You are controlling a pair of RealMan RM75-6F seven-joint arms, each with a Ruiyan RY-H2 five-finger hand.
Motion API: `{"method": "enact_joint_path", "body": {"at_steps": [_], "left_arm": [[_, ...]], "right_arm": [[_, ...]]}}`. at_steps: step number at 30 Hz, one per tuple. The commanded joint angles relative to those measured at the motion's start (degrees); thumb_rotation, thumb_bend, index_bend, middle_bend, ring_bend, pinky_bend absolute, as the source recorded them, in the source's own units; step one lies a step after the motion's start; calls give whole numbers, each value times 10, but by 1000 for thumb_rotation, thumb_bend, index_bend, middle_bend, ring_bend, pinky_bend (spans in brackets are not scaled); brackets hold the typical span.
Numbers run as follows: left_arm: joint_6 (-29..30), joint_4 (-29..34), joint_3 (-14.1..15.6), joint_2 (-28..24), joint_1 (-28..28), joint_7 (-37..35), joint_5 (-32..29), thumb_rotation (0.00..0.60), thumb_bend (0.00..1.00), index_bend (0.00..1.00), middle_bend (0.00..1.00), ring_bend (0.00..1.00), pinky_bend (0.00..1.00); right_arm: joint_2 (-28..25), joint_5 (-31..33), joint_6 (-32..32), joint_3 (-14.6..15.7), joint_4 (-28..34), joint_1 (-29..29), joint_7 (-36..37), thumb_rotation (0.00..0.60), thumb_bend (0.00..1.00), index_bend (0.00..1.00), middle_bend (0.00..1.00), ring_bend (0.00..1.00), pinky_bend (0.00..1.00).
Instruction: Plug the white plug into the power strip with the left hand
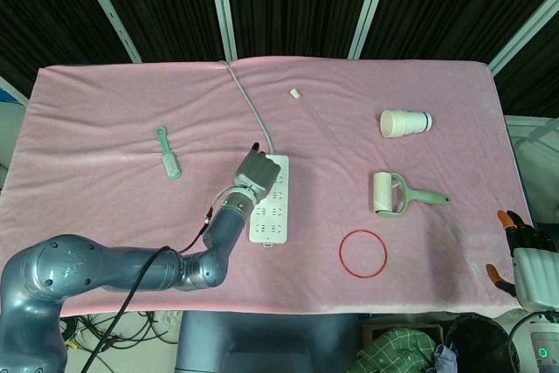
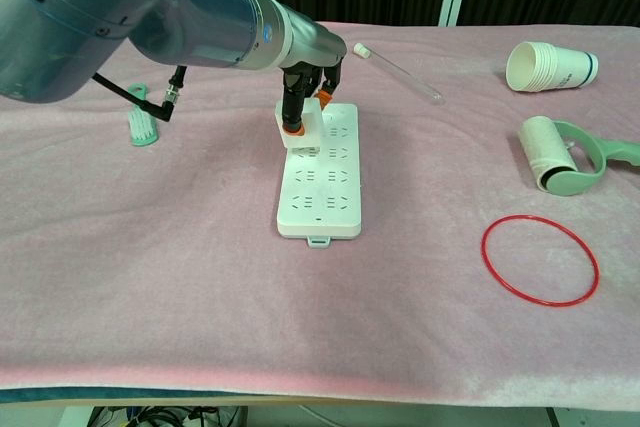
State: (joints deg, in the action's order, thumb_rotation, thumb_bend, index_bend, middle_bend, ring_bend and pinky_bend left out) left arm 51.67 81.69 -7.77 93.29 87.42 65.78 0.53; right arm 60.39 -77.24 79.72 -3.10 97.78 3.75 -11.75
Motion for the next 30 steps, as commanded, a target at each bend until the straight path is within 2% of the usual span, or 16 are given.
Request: {"method": "enact_joint_path", "body": {"at_steps": [1,30], "left_arm": [[2,0,-1,1,1,0,0,600,389,608,614,236,108],[9,8,5,-1,3,7,-8,600,392,613,615,236,107]], "right_arm": [[0,0,0,0,0,0,2,600,191,44,85,185,200],[-3,1,0,0,-1,-1,8,600,191,44,85,185,201]]}}
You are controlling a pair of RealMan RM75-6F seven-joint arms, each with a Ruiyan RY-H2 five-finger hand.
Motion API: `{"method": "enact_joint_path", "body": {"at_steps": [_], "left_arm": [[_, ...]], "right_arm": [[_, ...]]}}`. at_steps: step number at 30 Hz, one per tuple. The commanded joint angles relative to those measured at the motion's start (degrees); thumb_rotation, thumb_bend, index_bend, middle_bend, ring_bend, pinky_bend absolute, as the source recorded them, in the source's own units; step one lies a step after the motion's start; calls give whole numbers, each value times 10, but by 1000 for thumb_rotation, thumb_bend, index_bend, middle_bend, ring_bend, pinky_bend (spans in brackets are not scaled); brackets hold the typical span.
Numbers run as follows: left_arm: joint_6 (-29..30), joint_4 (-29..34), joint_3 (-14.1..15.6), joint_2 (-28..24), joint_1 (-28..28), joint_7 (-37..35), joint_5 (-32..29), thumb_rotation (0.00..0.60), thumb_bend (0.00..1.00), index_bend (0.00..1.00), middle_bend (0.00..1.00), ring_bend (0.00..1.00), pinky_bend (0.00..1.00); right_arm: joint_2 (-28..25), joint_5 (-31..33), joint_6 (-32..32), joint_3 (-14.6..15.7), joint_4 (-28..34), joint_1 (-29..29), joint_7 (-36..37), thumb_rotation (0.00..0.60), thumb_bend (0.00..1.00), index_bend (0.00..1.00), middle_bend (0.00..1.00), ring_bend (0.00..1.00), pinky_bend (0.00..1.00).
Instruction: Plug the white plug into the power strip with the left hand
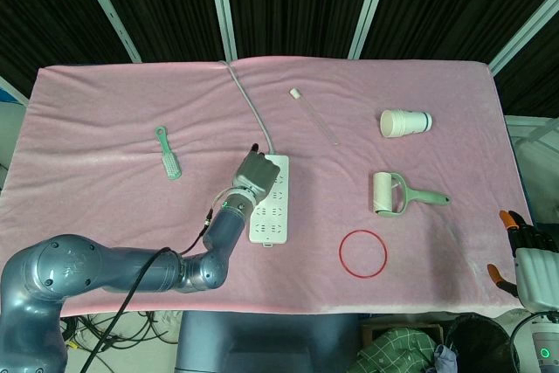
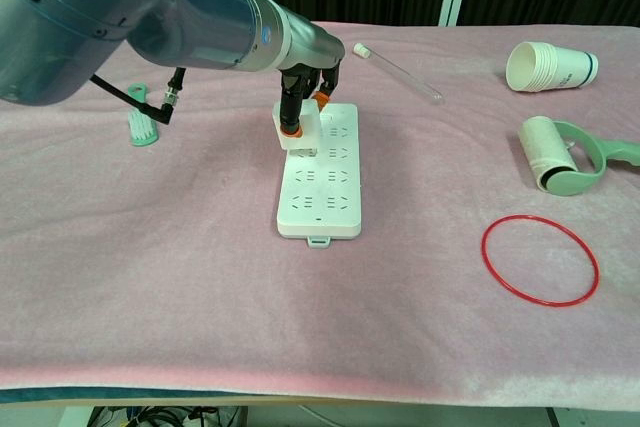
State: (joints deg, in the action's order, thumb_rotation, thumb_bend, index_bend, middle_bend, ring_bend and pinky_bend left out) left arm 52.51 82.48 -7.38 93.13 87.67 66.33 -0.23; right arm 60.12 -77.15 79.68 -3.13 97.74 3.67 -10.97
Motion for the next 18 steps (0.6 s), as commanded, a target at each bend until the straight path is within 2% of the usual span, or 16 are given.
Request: {"method": "enact_joint_path", "body": {"at_steps": [1,18], "left_arm": [[1,0,0,0,1,2,0,600,392,613,615,236,107],[0,-1,1,4,3,7,-7,600,392,613,615,236,106]], "right_arm": [[0,0,0,0,0,0,0,600,191,44,85,185,201],[0,1,0,0,1,0,1,600,192,44,84,185,200]]}}
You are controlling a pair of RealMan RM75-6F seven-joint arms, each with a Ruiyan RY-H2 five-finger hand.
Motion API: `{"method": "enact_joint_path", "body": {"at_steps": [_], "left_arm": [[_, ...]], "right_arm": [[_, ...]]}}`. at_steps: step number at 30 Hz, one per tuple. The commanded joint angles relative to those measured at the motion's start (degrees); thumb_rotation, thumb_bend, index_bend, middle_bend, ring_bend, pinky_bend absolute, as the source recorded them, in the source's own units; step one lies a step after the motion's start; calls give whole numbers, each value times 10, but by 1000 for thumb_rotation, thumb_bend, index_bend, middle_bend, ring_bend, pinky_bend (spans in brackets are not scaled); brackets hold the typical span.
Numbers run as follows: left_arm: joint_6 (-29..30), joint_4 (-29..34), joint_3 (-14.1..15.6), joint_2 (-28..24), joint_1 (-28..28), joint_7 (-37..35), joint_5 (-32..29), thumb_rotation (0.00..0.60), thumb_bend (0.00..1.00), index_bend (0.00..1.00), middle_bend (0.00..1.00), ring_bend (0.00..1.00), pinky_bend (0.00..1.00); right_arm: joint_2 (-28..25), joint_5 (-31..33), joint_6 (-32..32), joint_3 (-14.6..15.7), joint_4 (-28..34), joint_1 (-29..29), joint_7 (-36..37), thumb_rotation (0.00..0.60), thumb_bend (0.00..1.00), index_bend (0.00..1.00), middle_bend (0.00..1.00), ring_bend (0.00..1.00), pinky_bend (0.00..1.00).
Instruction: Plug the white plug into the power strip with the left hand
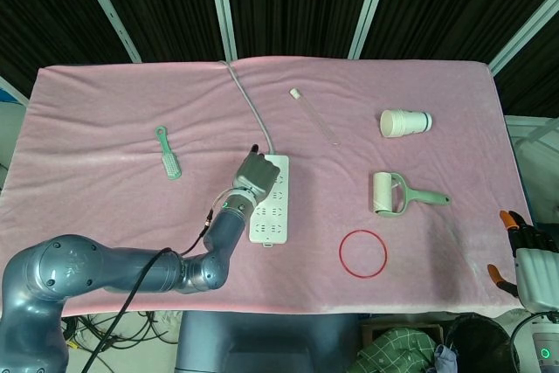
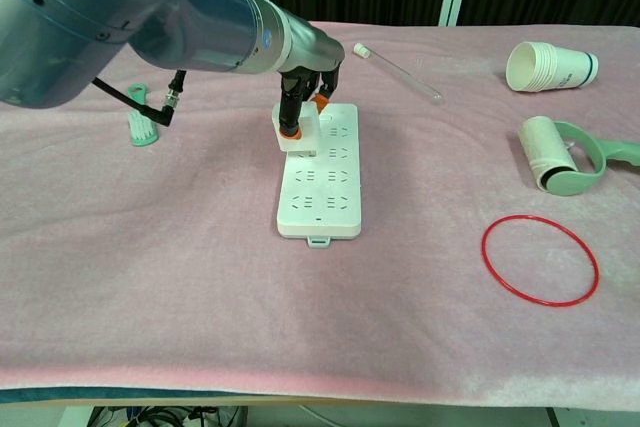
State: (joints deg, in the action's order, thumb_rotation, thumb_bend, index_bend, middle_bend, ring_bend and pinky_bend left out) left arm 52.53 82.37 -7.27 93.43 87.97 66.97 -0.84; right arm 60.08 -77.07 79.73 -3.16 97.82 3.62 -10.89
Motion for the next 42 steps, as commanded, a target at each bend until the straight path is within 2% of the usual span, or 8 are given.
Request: {"method": "enact_joint_path", "body": {"at_steps": [1,42], "left_arm": [[0,0,0,1,0,1,-1,600,392,613,615,236,105],[6,-9,0,10,13,38,-31,600,393,613,615,236,100]], "right_arm": [[0,0,0,0,0,0,0,600,192,44,84,185,200],[1,1,1,-1,1,0,2,600,193,44,85,185,210]]}}
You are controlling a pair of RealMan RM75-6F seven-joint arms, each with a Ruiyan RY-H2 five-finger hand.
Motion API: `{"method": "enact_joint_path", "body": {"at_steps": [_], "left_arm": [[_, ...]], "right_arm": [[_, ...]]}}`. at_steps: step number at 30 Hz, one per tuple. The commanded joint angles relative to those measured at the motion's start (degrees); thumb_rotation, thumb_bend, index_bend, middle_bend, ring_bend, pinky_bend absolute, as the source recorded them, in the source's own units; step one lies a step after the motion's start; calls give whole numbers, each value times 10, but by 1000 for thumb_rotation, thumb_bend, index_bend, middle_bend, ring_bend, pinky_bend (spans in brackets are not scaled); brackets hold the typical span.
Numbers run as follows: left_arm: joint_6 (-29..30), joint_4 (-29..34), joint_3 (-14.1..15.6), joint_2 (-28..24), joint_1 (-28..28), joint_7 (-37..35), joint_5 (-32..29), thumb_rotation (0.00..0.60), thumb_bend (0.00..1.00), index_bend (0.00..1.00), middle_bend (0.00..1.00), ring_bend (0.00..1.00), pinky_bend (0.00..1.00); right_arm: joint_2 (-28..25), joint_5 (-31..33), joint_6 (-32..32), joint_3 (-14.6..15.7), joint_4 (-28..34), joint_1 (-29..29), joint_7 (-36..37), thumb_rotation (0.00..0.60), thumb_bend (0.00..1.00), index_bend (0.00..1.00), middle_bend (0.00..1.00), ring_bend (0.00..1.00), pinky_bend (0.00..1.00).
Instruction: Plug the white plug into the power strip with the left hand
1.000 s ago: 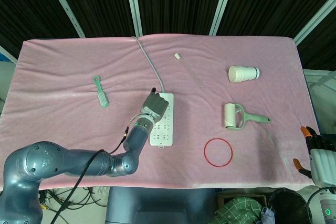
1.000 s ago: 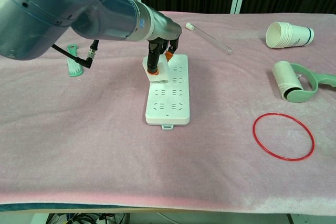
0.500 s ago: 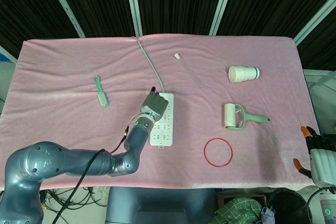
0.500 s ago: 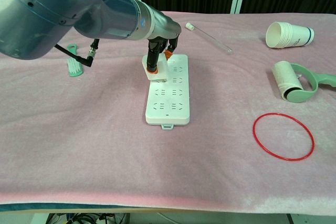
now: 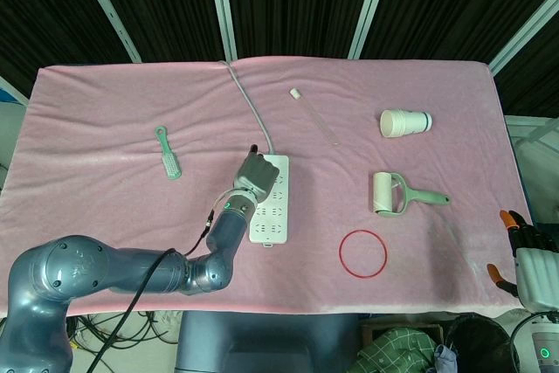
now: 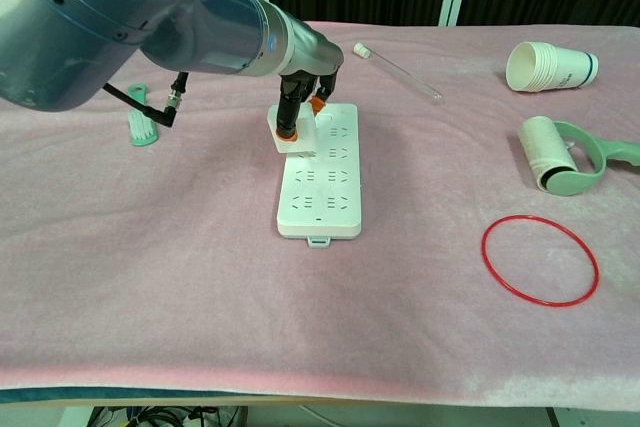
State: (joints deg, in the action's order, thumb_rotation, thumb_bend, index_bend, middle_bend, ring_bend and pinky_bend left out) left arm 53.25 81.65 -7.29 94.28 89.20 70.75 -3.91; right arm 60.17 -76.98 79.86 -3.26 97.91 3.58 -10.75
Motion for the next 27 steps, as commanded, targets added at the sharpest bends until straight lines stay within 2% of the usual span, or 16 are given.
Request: {"method": "enact_joint_path", "body": {"at_steps": [1,27], "left_arm": [[-2,-3,0,2,0,1,-1,600,394,613,615,236,100],[-6,-28,-5,30,11,23,-13,600,394,613,615,236,100]], "right_arm": [[0,0,0,0,0,0,0,600,193,44,85,185,210],[-2,-2,-4,2,2,1,4,600,192,44,85,185,210]]}}
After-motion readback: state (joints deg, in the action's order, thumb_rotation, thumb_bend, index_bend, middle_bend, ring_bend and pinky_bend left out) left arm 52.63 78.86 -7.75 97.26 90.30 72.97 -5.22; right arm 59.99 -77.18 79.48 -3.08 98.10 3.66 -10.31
